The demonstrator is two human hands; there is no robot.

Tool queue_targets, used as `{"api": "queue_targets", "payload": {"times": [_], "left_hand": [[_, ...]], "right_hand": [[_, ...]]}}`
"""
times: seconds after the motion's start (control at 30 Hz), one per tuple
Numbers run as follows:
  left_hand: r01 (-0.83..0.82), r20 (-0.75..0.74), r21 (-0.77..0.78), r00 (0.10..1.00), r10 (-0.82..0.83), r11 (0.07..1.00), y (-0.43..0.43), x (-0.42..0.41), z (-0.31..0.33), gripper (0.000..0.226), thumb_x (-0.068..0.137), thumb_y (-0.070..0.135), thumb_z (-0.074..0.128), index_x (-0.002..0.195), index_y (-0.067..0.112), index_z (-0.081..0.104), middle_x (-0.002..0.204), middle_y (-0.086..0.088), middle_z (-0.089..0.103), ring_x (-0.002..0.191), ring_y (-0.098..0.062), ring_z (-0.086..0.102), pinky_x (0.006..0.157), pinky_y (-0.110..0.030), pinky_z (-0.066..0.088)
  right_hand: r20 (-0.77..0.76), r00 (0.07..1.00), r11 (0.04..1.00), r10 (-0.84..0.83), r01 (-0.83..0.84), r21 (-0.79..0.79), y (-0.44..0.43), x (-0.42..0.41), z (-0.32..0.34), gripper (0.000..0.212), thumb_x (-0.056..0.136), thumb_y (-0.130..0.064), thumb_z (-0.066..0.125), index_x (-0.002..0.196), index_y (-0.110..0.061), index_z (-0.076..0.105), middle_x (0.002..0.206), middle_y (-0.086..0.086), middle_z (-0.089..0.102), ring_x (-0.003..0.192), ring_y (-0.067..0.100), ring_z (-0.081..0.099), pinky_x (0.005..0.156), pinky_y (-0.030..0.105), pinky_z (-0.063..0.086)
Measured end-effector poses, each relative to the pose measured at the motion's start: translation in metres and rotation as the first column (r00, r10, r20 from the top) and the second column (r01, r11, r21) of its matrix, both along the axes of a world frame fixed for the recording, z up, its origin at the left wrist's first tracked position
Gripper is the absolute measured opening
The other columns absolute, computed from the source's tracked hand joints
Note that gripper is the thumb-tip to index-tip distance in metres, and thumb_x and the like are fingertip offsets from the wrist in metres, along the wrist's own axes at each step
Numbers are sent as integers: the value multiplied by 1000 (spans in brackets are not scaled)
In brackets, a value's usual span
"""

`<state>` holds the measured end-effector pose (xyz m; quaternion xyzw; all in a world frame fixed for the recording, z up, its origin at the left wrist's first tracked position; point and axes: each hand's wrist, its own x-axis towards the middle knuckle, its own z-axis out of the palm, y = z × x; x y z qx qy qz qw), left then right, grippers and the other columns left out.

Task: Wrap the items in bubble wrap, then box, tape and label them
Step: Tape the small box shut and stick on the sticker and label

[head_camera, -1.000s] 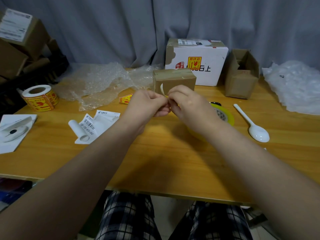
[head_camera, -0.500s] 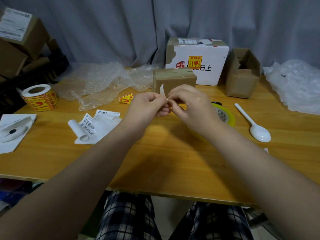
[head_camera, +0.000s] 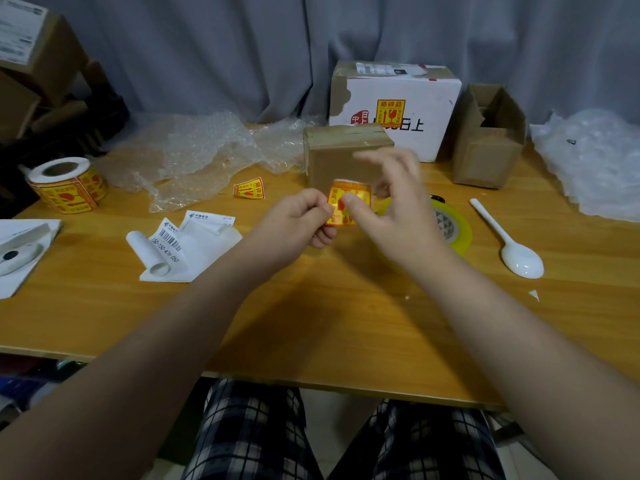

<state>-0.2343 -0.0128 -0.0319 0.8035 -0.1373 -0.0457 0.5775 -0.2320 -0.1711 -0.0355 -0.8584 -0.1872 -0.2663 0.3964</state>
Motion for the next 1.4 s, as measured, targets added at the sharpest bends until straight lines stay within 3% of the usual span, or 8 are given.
{"api": "queue_targets", "payload": {"times": [0.1,0.2,0.37,0.57,0.7,0.9,1.07,1.4], "left_hand": [[26,65,128,997,-34,991,2,-1,3,23,98,13,45,77,18,52,71,0,57,66,-9,55,64,-22,48],[-88,141,29,987,83,996,3,2,3,13,94,15,55,81,16,57,70,0,60,61,-6,55,62,-22,50],[-116,175,-38,977,121,992,3,1,2,10,87,17,65,79,15,59,70,-4,62,59,-7,57,59,-21,50],[-52,233,-183,968,94,982,5,0,5,17,85,9,66,91,20,55,82,1,58,73,-9,56,69,-20,50],[-120,341,-72,930,137,990,5,-1,4,17,82,17,71,88,27,59,84,5,52,69,-15,44,64,-25,43],[-99,175,-62,979,108,993,2,-2,7,7,87,13,65,86,20,65,89,-14,67,74,-13,58,67,-24,50],[-37,180,-2,983,37,999,4,-5,9,8,91,11,60,86,16,63,79,-4,65,68,-7,58,63,-19,51],[28,-32,-131,999,-32,991,7,-9,12,10,89,7,60,81,6,67,68,0,67,60,-9,60,58,-18,51]], "right_hand": [[-266,964,1000,0,2,5,-2,1,9,32,83,-27,73,114,-22,64,109,-2,57,102,11,53,90,29,46],[-432,869,938,240,-93,334,-2,-3,11,8,81,-13,74,83,-15,67,77,-2,69,70,6,65,66,23,53],[-517,760,880,393,-146,452,-6,-6,12,17,79,-8,74,94,-13,66,81,5,75,76,13,72,65,20,54],[-415,851,873,321,-96,478,-3,-6,10,9,79,-7,74,79,-14,68,70,-2,70,65,5,66,61,18,51],[-368,894,857,257,-34,514,-2,-6,10,12,82,-8,72,86,-17,67,78,-3,70,72,6,68,66,20,53],[-366,897,848,248,-18,530,1,-8,11,12,84,-5,69,83,-15,64,73,-2,70,70,8,68,68,22,56],[-388,870,846,304,-60,529,0,-9,12,6,86,-6,67,89,-11,67,71,-2,71,69,8,68,63,19,53],[-276,950,892,148,-7,453,-1,-8,12,14,83,-12,73,85,-22,64,82,-3,67,76,7,64,68,23,56]]}}
